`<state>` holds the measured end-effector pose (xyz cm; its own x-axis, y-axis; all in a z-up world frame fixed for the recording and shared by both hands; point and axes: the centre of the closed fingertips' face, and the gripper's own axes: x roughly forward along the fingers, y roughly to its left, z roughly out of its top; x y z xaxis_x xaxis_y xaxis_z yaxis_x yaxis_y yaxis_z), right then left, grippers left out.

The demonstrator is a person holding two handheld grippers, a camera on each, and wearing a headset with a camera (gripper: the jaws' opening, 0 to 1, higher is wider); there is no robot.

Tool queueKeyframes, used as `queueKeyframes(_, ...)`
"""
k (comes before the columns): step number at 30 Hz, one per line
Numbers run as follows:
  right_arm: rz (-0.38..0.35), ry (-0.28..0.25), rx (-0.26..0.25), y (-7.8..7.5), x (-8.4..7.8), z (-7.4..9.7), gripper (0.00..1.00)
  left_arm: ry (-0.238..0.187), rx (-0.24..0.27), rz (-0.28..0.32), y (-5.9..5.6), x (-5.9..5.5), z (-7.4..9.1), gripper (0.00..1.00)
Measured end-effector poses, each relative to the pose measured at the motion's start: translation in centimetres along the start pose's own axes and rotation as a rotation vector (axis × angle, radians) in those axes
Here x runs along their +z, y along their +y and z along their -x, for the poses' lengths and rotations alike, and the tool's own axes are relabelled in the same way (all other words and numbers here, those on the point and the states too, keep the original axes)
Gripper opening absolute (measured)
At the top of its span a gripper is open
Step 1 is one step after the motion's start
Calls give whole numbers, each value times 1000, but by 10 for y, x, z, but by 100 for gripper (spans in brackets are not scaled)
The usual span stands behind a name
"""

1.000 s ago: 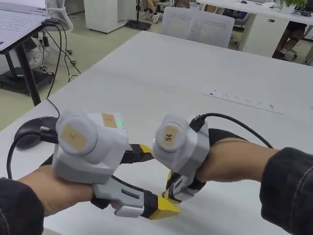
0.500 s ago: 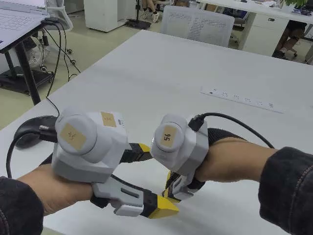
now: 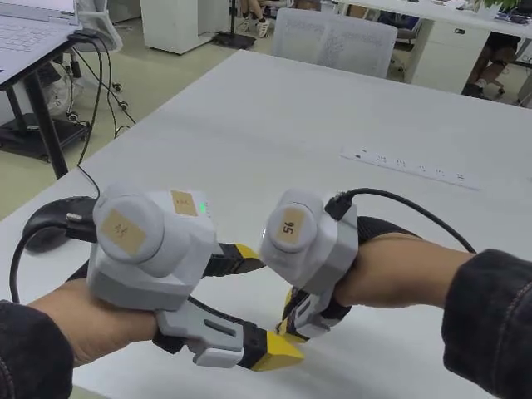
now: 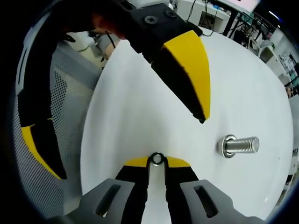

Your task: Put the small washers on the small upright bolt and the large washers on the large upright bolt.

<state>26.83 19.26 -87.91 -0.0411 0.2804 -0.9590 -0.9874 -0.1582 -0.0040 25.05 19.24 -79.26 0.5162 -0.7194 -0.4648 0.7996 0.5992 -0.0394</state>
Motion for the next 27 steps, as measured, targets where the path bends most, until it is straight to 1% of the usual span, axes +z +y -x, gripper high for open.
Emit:
queueKeyframes(7,-28,8,-4,-3,-14,7,14,-1,-2,-1,0,1,-1,66)
queueKeyframes(12,-48,9,-19,-7,-23,16,14,-1,-3,-1,0,1,-1,66)
queueKeyframes(17,-91,-1,-34,-14,-36,26,14,1,-4,-3,0,0,-1,66)
queueKeyframes(27,-149,-8,-63,-20,-60,43,14,6,-8,-6,-2,-1,-1,66)
